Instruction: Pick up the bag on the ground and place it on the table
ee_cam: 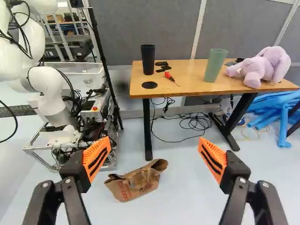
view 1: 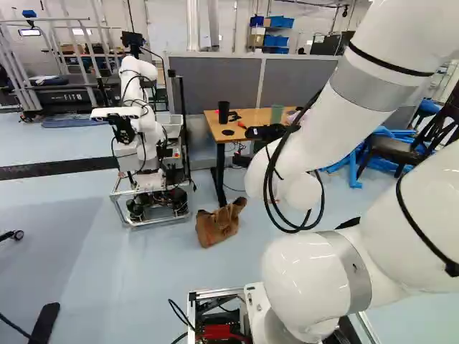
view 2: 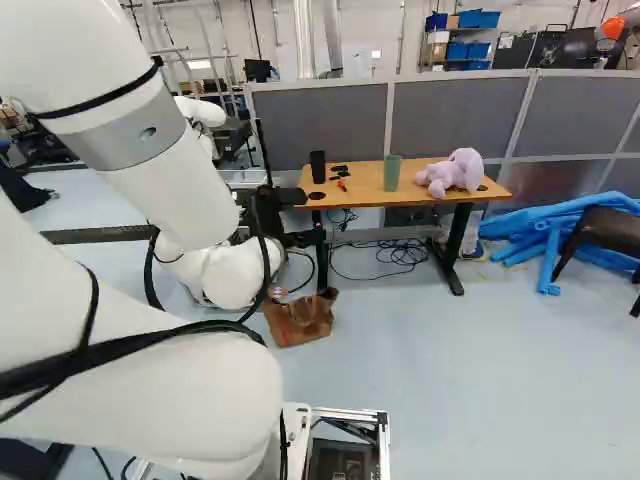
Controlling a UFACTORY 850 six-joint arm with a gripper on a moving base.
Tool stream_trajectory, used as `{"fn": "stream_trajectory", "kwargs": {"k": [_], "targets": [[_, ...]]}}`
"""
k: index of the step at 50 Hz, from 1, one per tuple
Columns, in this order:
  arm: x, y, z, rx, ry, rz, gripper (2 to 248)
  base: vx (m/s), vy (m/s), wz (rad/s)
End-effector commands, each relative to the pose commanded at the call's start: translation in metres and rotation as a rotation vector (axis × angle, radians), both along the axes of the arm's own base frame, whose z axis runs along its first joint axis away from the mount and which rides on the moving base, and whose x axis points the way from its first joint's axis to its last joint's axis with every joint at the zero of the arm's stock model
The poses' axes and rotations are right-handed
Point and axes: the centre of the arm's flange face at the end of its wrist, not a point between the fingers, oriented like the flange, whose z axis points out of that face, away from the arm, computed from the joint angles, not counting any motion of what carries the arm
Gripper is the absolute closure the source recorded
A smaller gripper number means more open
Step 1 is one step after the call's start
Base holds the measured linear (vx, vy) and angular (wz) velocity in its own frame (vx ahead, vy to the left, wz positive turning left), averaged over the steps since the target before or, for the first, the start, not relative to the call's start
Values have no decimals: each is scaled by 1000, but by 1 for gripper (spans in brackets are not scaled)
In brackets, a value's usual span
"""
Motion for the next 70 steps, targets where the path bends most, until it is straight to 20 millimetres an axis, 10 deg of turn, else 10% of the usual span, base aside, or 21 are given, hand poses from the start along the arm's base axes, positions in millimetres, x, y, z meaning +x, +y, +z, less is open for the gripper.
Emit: {"fn": "stream_trajectory", "kwargs": {"k": [30,70], "targets": [[2,1,0,0,7,3,3,54,9,-7],[64,27,-22,-16,401,78,3,0,0,0]]}}
